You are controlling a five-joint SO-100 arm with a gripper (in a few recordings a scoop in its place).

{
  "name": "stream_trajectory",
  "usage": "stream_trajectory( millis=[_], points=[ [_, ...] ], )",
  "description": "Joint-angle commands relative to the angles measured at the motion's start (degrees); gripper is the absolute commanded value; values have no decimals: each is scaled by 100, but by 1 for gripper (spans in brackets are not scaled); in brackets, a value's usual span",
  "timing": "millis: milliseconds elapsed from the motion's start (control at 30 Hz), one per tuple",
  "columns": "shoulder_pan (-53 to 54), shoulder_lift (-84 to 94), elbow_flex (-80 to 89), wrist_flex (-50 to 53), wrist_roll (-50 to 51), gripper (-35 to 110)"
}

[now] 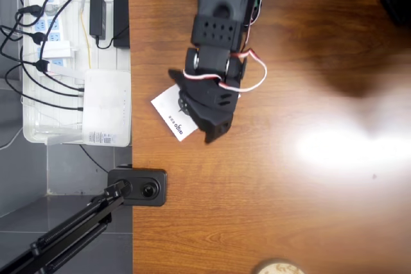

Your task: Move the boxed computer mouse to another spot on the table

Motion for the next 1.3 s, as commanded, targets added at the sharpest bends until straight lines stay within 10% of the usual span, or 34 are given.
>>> stream_trajectory(
  millis=[0,300,633,900,1267],
  points=[
    [352,1055,-123,-167,-18,11],
    [26,2268,149,-2030,492,0],
    [-202,1872,861,-7409,-3533,0],
    [-545,2593,1679,-10169,-3744,0],
    [-993,4333,2646,-11092,-3735,0]
  ],
)
